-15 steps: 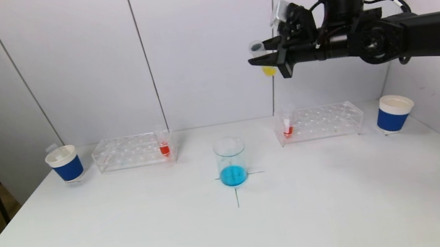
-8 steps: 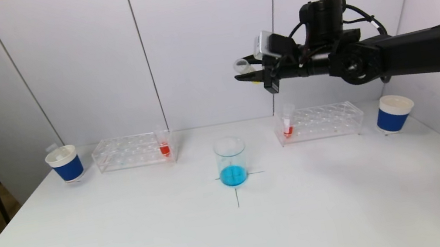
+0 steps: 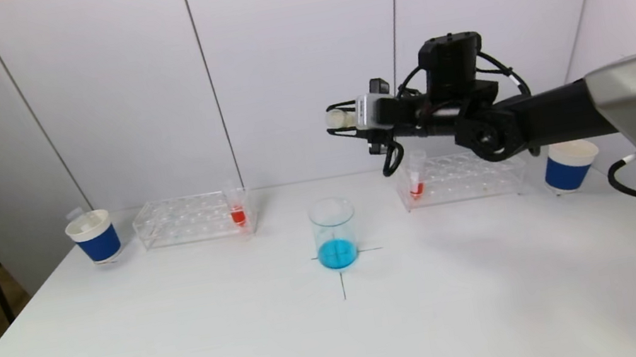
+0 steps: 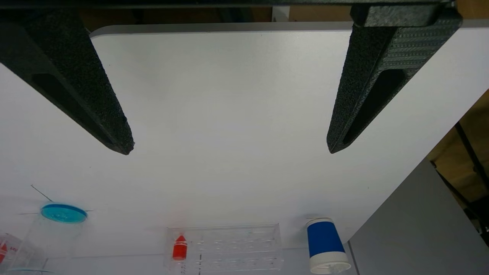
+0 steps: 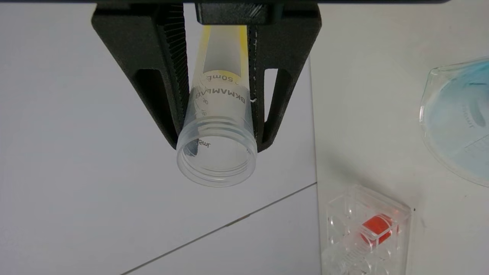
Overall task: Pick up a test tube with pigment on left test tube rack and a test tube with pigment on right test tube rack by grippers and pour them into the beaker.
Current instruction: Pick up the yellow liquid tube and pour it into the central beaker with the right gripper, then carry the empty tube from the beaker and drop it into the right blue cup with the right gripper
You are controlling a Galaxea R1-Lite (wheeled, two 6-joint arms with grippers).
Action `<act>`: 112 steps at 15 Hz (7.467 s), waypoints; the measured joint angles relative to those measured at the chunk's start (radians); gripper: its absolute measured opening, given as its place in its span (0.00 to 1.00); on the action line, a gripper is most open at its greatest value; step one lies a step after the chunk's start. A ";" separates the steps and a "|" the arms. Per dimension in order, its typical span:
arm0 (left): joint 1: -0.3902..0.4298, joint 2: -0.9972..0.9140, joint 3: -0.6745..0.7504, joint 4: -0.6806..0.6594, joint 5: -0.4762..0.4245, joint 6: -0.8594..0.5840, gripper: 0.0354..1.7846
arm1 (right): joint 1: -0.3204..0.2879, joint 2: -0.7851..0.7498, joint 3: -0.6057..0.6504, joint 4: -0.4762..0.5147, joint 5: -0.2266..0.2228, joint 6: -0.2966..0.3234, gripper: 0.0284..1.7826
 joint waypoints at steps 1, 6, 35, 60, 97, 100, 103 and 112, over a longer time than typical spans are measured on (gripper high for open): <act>0.000 0.000 0.000 0.000 0.000 0.000 0.99 | 0.001 0.007 0.012 -0.022 0.003 -0.020 0.27; 0.000 0.000 0.000 0.000 0.000 0.000 0.99 | 0.014 0.024 0.082 -0.101 0.018 -0.081 0.27; 0.000 0.000 0.000 0.000 0.000 0.000 0.99 | 0.036 0.099 0.263 -0.380 0.116 -0.436 0.27; 0.000 0.000 0.000 0.000 0.000 0.000 0.99 | 0.009 0.140 0.110 -0.327 0.076 -0.684 0.27; 0.000 0.000 0.000 0.000 0.000 0.000 0.99 | -0.371 -0.290 0.077 0.113 -0.410 1.036 0.27; 0.000 0.000 0.000 0.000 0.000 0.000 0.99 | -0.448 -0.322 0.150 0.101 -0.411 1.062 0.27; 0.000 0.000 0.000 0.000 0.000 0.000 0.99 | -0.537 -0.341 0.201 0.096 -0.408 1.090 0.27; 0.000 0.000 0.000 0.000 0.000 0.000 0.99 | -0.728 -0.280 0.287 -0.031 -0.397 1.088 0.27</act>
